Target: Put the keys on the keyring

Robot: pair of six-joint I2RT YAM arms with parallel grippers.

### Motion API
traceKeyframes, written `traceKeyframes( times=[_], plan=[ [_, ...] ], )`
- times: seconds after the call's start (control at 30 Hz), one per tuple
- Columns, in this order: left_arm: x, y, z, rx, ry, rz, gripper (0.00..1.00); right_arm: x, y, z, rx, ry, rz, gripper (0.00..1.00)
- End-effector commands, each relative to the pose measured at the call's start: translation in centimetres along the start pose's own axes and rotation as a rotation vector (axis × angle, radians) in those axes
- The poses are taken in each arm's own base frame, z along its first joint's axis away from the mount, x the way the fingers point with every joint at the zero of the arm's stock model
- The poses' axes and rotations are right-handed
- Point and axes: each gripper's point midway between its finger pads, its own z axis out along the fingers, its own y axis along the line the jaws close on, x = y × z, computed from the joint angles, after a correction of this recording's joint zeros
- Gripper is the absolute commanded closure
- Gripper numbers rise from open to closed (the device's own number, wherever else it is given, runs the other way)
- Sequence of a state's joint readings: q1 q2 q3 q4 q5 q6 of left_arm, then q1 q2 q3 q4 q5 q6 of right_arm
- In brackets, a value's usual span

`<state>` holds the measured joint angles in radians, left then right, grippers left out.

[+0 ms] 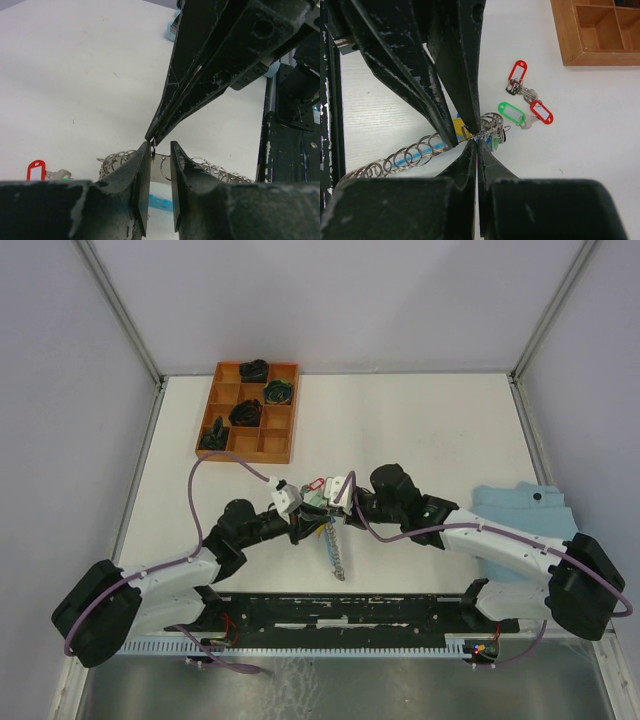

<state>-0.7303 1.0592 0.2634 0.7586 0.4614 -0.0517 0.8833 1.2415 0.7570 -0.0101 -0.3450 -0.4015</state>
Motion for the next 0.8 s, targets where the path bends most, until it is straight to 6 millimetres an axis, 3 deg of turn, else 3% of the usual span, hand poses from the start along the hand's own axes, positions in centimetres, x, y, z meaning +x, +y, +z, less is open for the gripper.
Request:
traceKeyframes(
  times=[0.0, 0.3, 0.77],
  plan=[
    [-1.36, 0.61, -0.35, -0.041, -0.092, 0.052, 0.69, -3.02, -1.14, 0.09, 0.025, -0.105, -0.003, 0.99],
    [-0.95, 0.77, -0.53, -0.055, -0.114, 0.053, 0.64, -3.13, -1.03, 0.04, 0.020, -0.114, 0.011, 0.99],
    [-0.49, 0.99, -0.40, -0.059, -0.113, 0.053, 0.82, -3.18, -0.76, 0.08, 0.009, -0.119, 0.025, 0.99]
  ],
)
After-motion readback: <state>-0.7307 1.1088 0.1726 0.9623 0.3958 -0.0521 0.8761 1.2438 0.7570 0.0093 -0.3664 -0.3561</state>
